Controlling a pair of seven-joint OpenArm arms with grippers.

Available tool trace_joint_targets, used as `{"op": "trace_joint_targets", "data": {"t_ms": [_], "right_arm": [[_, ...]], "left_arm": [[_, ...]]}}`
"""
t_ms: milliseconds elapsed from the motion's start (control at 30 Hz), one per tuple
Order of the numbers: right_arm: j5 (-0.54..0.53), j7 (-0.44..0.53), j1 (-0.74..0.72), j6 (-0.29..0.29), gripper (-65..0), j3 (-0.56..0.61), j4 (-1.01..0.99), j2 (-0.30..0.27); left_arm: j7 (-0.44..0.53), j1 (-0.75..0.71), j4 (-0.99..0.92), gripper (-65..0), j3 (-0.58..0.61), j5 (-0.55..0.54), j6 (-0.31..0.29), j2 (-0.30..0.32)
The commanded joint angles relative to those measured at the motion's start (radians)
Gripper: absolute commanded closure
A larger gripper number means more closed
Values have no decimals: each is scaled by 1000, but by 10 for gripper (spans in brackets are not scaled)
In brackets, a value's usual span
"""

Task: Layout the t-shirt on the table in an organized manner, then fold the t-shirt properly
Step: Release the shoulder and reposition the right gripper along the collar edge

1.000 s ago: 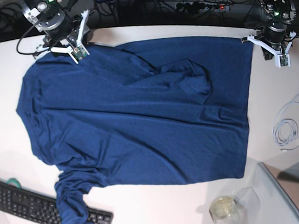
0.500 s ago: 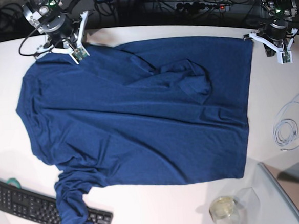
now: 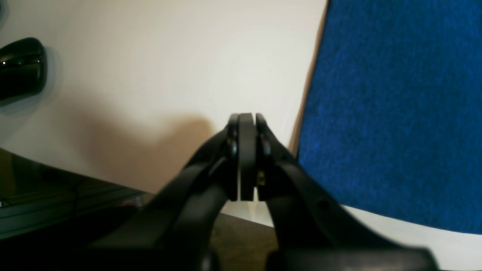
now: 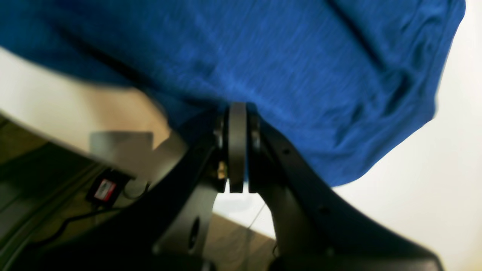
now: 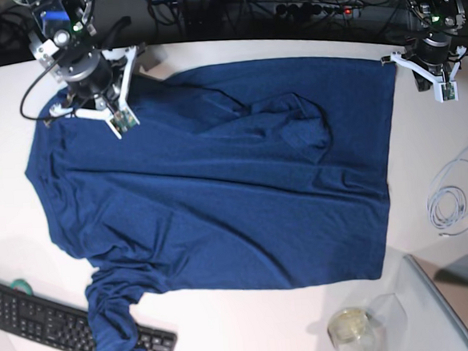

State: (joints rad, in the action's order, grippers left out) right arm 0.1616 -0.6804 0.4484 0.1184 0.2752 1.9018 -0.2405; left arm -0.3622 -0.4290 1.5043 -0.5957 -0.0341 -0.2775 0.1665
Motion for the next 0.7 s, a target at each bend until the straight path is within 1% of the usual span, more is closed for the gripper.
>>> {"op": "trace_joint_targets", "data": {"t_ms": [0,67,133,167,233,300,333,400,467,533,600,667], "right_arm": [[6,-2,-21,4,0,0,21,-6],[6,-37,-58,8,0,2,21,-7],[6,-66,-99,50,0,2,21,-23],[6,-78,-119,82,0,2,21,-26],[6,-104,-139,125,0,-4,23,-26],[6,-114,-138,129,-3,-9,41,-24],[6,-115,-121,129,-35,-9,52,-24],[6,-109,-63,128,-135,-7,66,-24],[10,-109,-24,128,-207,-1,67,-24],[45,-109,2,128,-222,0,60,-23],[76,-109,13,128,-225,0,58,-4],[80,-109,13,128,-227,-3,54,3]], "left_arm": [[21,0,14,0,-7,-8,7,12],[21,0,14,0,-7,-8,7,12],[21,0,14,0,-7,-8,7,12],[21,0,14,0,-7,-8,7,12],[19,2,14,0,-7,-7,7,12],[19,2,14,0,-7,-3,7,12],[19,2,14,0,-7,-2,7,12],[21,2,14,0,-7,-2,7,12],[21,2,14,0,-7,-2,7,12],[21,2,14,0,-8,-3,7,12],[21,2,14,0,-8,-5,7,12],[21,2,14,0,-8,-8,7,12]]}}
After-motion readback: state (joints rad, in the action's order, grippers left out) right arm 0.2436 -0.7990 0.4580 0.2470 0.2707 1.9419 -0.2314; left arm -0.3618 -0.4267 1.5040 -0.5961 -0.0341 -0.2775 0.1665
